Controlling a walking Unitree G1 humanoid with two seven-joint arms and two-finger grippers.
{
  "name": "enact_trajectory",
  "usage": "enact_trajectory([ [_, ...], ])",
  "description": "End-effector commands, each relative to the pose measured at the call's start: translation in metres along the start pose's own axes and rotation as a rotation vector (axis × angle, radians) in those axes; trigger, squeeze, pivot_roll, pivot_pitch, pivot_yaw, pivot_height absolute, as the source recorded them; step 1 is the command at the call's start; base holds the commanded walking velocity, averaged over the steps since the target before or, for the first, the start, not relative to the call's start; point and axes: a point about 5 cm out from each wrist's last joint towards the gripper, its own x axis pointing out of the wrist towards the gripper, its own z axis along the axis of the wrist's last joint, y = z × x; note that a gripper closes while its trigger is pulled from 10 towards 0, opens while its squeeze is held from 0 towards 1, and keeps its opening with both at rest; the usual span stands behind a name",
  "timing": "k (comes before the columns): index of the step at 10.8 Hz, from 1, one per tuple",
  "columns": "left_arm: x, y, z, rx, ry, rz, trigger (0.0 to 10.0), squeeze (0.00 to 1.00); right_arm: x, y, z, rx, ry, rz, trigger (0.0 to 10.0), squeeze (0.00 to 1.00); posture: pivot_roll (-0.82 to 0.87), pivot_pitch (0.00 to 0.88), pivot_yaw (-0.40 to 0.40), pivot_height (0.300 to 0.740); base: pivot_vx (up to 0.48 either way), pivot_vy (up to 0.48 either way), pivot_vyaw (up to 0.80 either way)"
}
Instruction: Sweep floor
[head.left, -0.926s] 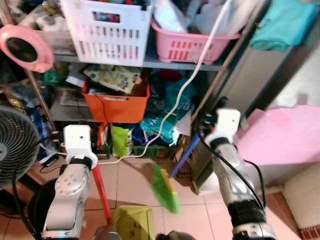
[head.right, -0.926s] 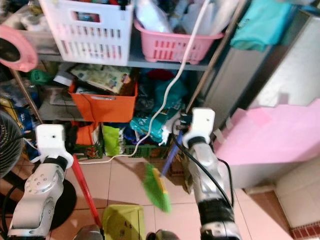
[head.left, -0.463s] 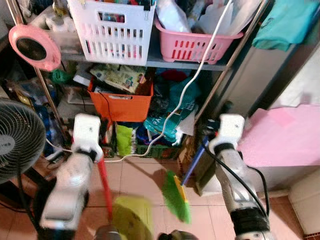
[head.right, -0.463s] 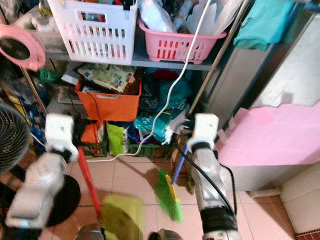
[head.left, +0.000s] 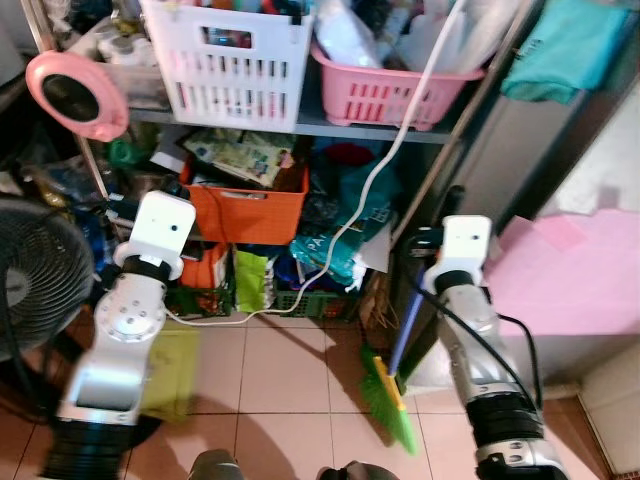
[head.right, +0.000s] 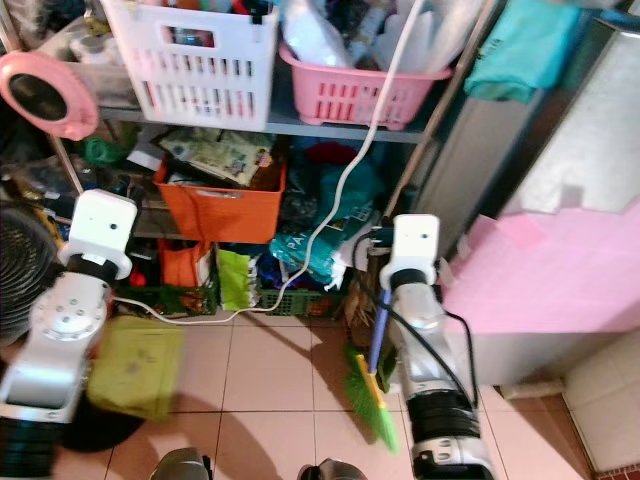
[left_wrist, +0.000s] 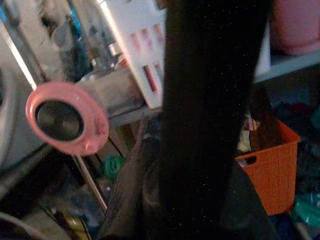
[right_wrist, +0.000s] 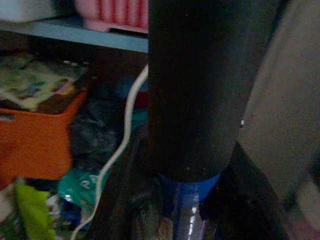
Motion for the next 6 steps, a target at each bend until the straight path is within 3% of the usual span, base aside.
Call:
enact_trajectory([
  [1,0.003,-0.004,0.009,-0.033,-0.052,-0.016,10.0,0.0,0.003,0.002,0.017,-0.007,-0.07,0.026,10.0,0.0,0.1,0.001,-0.108,0.74,0.0,0.0,0.0],
  [2,0.002,-0.008,0.013,-0.003,-0.092,0.01,10.0,0.0,0.003,0.002,0.016,-0.009,-0.068,0.031,10.0,0.0,0.09,0.004,-0.111,0.74,0.0,0.0,0.0],
  [3,0.005,-0.011,0.019,-0.126,-0.123,-0.001,10.0,0.0,0.004,0.001,0.017,-0.006,-0.069,0.027,10.0,0.0,0.09,0.013,-0.112,0.74,0.0,0.0,0.0],
  [5,0.014,-0.016,0.029,-0.222,-0.175,0.017,10.0,0.0,0.004,0.002,0.019,0.005,-0.076,0.038,10.0,0.0,0.09,0.014,-0.114,0.74,0.0,0.0,0.0],
  [6,0.016,-0.022,0.035,-0.211,-0.196,0.008,10.0,0.0,0.004,0.003,0.019,-0.002,-0.078,0.048,10.0,0.0,0.09,0.015,-0.116,0.74,0.0,0.0,0.0],
])
